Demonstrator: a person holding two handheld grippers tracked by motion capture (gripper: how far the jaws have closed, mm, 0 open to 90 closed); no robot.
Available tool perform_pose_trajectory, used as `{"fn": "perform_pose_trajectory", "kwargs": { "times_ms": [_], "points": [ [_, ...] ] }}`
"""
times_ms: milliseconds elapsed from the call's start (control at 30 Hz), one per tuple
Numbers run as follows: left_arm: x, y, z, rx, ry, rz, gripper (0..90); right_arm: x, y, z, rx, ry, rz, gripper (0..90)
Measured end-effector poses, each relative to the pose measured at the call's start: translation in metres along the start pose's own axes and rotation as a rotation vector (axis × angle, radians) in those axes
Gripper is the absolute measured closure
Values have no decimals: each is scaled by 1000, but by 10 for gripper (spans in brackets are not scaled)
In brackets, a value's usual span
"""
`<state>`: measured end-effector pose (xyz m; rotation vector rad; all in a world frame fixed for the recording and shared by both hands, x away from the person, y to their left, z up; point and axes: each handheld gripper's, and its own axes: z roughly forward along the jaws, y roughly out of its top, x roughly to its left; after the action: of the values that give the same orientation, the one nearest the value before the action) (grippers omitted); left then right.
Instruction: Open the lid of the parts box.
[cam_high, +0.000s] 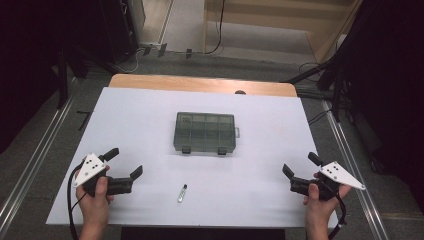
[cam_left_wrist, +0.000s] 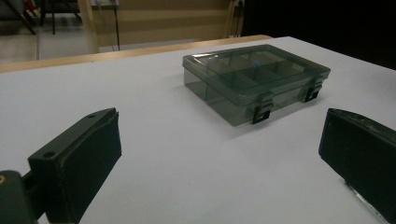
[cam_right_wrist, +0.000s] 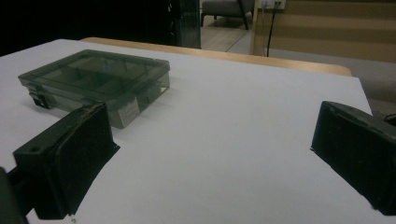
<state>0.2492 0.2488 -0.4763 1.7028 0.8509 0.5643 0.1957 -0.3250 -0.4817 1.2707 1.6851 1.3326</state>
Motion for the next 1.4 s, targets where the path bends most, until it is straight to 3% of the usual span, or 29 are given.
{"fn": "perform_pose_trajectory", "kwargs": {
  "times_ms": [367,767,933,1033,1067,1233,1267,1333,1400],
  "points": [
    [-9,14,26,11,-43,7,0,16,19,26,-10,42,-12,0],
    [-12,20,47,9,-70,-2,0,26,28,45,-9,75,0,0],
    [-13,18,59,23,-73,-11,0,33,34,56,-12,119,14,2],
    [-15,18,64,26,-67,-10,0,36,35,60,-10,129,12,43],
    [-18,19,68,31,-49,-2,0,38,37,64,-11,133,16,114],
    [-26,19,78,62,-38,11,6,42,40,71,-13,146,39,166],
    [-27,19,82,70,-33,-6,70,44,41,74,-14,154,45,208],
    [-27,19,83,69,-32,-14,99,45,41,75,-12,156,45,227],
    [-27,19,86,71,-21,-33,234,48,41,81,-5,165,42,322]
  ]
}}
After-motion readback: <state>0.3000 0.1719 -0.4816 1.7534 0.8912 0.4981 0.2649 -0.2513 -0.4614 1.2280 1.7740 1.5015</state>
